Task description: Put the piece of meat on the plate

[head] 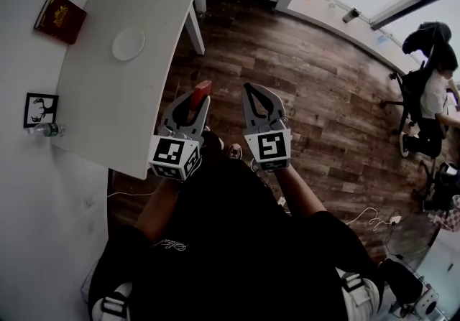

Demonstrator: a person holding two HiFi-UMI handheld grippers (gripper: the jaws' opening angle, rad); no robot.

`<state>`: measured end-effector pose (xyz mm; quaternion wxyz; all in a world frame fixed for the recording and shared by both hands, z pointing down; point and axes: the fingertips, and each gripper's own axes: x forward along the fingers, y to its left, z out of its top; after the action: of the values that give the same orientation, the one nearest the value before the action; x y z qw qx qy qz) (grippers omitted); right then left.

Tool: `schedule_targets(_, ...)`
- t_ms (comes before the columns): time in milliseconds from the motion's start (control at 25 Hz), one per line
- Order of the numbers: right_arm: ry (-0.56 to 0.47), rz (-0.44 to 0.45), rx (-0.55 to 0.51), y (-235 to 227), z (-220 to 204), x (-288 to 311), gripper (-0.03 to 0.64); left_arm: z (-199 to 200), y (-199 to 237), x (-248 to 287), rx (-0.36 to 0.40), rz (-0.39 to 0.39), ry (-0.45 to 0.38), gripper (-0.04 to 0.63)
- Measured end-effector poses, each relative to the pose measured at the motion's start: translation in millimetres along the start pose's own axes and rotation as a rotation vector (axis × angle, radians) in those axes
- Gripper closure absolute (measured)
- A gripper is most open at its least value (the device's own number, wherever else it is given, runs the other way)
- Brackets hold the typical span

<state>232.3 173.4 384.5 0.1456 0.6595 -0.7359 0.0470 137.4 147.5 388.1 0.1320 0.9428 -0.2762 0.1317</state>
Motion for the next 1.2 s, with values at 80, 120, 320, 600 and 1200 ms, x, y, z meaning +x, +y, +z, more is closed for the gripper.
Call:
schedule_targets(80, 0.007, 0.018, -0.004, 3, -2, 12, 0.595, -3, 12, 1, 0.0, 0.013, 0.012, 0.503)
schedule_targets(120, 0.013, 0.029, -0.004, 5, -3, 17, 0.595, -4, 17, 2, 0.0, 0.018, 0.02, 0.503)
schedule_targets(320, 0.051, 0.081, -0.005, 15, -4, 54, 0.595, -14, 49, 8, -0.026, 0.027, 0.056, 0.503)
schedule_targets(600, 0.102, 0.206, -0.064, 50, 7, 121, 0.595, -16, 115, 3, -0.091, 0.107, 0.046, 0.503)
schedule_targets(1200, 0.113, 0.632, -0.287, 133, 39, 227, 0.595, -6, 210, -10, -0.133, 0.205, 0.03, 0.503)
